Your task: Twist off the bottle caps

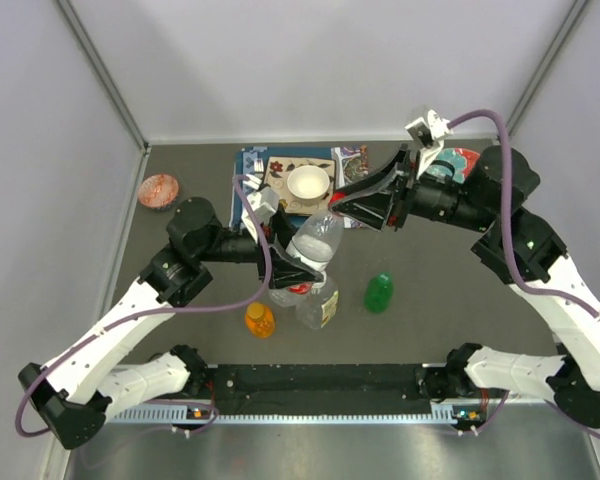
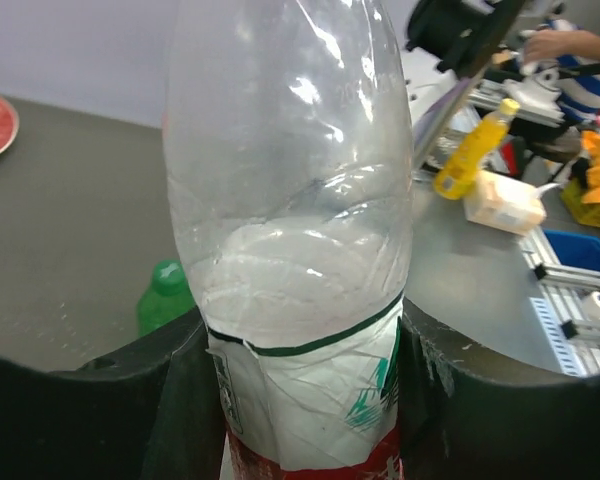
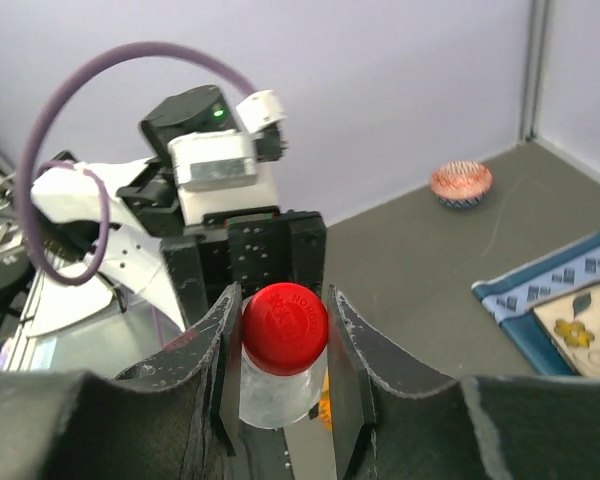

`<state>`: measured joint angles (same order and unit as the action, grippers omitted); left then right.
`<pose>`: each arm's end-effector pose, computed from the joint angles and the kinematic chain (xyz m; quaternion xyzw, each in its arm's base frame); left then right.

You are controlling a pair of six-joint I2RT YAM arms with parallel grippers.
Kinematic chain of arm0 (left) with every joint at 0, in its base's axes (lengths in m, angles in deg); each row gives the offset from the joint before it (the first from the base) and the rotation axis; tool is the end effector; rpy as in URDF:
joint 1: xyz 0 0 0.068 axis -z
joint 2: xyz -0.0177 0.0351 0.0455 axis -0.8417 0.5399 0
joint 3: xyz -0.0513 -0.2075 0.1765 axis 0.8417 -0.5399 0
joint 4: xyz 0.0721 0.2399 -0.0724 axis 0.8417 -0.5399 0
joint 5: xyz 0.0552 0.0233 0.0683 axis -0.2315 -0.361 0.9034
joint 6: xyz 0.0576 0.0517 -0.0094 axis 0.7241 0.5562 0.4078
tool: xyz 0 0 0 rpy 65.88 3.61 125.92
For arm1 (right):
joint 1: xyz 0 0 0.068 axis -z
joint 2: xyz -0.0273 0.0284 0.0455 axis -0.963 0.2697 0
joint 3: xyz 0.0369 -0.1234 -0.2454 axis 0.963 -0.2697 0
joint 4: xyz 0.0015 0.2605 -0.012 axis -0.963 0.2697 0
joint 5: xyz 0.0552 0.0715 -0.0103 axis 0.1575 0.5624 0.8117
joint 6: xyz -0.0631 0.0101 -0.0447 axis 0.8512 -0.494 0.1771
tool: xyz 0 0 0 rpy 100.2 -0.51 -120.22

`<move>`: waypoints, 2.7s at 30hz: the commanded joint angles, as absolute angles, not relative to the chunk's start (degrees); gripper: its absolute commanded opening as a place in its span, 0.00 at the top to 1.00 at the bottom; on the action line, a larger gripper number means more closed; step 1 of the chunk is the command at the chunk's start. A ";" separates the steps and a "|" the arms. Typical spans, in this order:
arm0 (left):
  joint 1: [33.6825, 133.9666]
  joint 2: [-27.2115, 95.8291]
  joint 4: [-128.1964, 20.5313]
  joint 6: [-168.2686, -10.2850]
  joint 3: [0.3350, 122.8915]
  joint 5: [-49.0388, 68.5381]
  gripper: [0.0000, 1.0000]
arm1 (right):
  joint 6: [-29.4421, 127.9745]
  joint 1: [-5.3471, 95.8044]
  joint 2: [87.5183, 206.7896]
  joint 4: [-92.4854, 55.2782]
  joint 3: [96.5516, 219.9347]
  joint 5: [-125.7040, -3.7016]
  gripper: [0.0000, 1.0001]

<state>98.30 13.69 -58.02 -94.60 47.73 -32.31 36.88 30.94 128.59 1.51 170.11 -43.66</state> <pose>0.1338 -0.1841 0.4106 0.4295 0.5548 -0.5733 0.4233 0.1408 0.1774 0.5191 -0.3158 0.6063 0.5130 0.5191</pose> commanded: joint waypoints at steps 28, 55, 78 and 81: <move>95.56 16.82 -22.70 -119.54 48.24 -55.82 0.55 | 63.82 32.70 125.14 9.89 165.75 -9.66 1.00; 100.91 12.08 -64.37 -80.25 54.22 7.79 0.51 | 18.29 32.61 121.96 -4.70 168.47 -72.17 0.12; 112.96 15.42 -66.13 -72.43 54.75 27.33 0.50 | 19.52 30.15 133.75 -2.15 172.35 -73.23 0.35; 113.05 15.59 -66.13 -72.51 54.92 27.15 0.50 | 19.43 30.06 134.19 -2.24 171.73 -72.78 0.36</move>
